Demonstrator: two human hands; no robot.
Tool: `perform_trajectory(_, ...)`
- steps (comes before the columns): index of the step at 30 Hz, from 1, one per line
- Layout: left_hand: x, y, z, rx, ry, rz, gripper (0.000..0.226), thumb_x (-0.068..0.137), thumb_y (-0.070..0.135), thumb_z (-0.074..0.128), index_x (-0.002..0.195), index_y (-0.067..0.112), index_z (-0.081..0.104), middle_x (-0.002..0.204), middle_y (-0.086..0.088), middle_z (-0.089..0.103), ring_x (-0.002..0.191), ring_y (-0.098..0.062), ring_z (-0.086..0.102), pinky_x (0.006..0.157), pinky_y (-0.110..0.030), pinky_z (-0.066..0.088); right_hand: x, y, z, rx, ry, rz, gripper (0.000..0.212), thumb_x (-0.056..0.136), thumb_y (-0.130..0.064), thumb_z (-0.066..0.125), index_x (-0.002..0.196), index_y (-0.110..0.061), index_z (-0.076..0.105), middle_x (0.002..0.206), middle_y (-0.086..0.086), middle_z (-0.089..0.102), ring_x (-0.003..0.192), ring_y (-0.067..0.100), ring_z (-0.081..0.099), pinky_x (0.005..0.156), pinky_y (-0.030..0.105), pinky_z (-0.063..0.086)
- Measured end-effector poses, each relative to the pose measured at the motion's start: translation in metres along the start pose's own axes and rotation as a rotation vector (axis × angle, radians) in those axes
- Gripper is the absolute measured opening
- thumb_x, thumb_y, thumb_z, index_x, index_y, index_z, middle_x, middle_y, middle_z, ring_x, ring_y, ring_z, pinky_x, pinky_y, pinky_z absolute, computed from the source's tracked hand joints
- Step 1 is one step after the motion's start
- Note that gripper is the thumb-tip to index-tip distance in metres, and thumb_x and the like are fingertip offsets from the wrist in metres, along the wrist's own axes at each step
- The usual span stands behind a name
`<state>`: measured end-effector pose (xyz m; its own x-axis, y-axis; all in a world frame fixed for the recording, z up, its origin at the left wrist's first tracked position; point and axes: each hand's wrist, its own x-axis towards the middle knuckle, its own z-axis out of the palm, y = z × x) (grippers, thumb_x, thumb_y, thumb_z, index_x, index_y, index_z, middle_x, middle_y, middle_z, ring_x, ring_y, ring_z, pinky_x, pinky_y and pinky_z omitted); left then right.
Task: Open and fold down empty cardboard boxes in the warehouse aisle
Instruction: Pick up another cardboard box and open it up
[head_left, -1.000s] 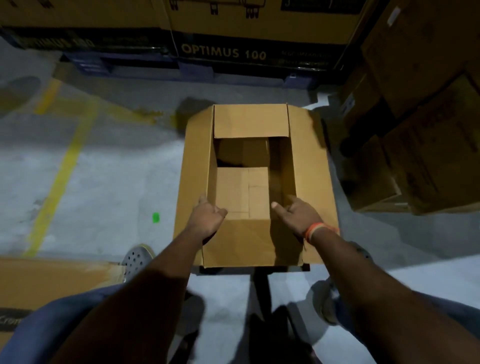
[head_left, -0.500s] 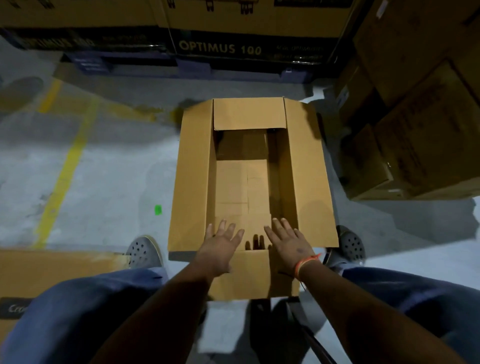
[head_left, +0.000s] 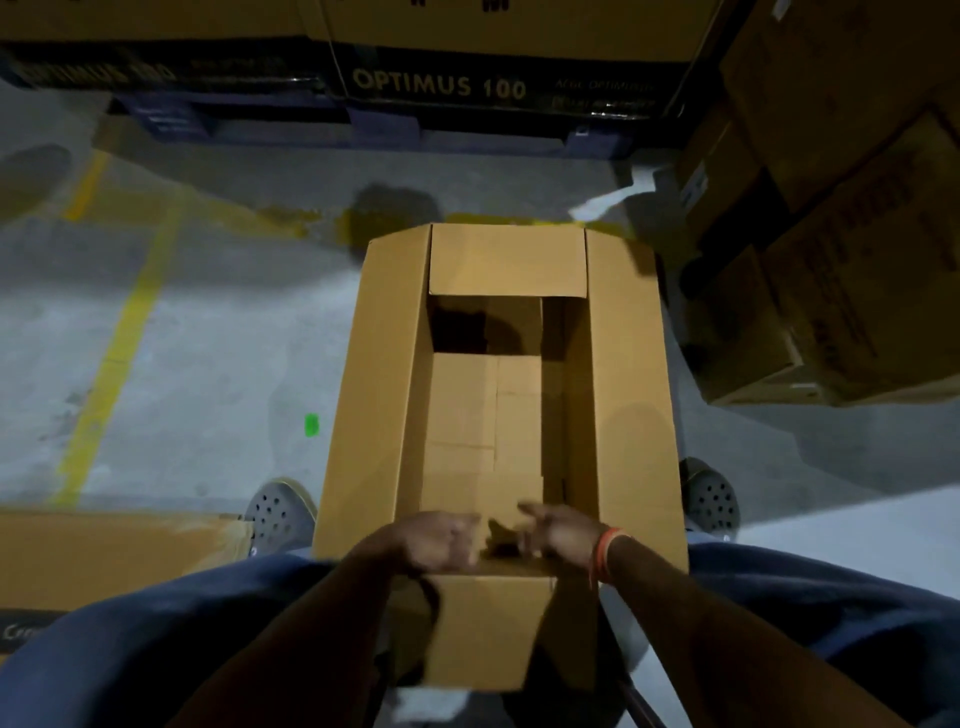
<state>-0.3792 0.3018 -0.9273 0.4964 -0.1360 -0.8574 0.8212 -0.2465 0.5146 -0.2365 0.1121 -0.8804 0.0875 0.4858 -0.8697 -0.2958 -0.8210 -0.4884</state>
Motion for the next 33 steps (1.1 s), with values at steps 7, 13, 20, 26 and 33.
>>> perform_trajectory(7,0.02,0.093,-0.033,-1.556,0.25,0.403,0.066,0.098,0.036,0.057,0.154,0.009,0.035,0.141,-0.017,0.06,0.132,-0.03,0.056,0.118,-0.043,0.036,0.034,-0.073,-0.039,1.453,0.098,-0.352,0.062,0.086,-0.028,0.057,0.143,-0.008,0.049,0.136,0.019,0.062,0.129,0.033,0.057,0.117,0.045,0.036)
perform_trajectory(13,0.074,0.134,-0.08,-1.818,0.332,0.406,0.07,0.101,0.033,0.057,0.157,0.003,0.028,0.146,-0.022,0.053,0.137,-0.034,0.05,0.118,-0.044,0.036,0.095,-0.115,-0.077,1.608,0.192,-0.391,0.064,0.099,-0.04,0.048,0.152,-0.006,0.037,0.143,0.022,0.054,0.133,0.034,0.052,0.115,0.045,0.038)
perform_trajectory(20,0.1,0.191,-0.163,-1.703,0.539,0.529,0.065,0.103,0.033,0.051,0.16,0.013,0.026,0.166,-0.012,0.026,0.153,-0.032,0.023,0.123,-0.044,0.024,0.135,-0.18,-0.146,1.405,0.312,-0.527,0.026,0.099,-0.032,0.05,0.121,-0.019,0.055,0.136,0.008,0.059,0.135,0.028,0.049,0.108,0.049,0.042)
perform_trajectory(26,0.116,0.192,-0.25,-0.435,0.925,0.594,0.082,0.091,0.045,0.069,0.16,0.03,0.027,0.169,-0.002,0.017,0.155,-0.024,0.014,0.124,-0.043,0.021,0.132,-0.225,-0.218,0.284,0.725,-0.636,0.077,0.084,-0.011,0.058,0.155,-0.031,0.035,0.146,0.0,0.047,0.131,0.022,0.046,0.105,0.034,0.043)
perform_trajectory(33,0.14,0.174,-0.311,0.588,0.916,0.164,0.109,0.082,0.042,0.077,0.16,0.043,0.002,0.171,0.001,-0.008,0.155,-0.039,-0.006,0.118,-0.069,0.018,0.167,-0.236,-0.264,-0.889,0.735,-0.201,0.104,0.086,-0.028,0.071,0.156,-0.05,-0.003,0.168,-0.001,-0.017,0.153,0.043,-0.004,0.12,0.057,0.019)
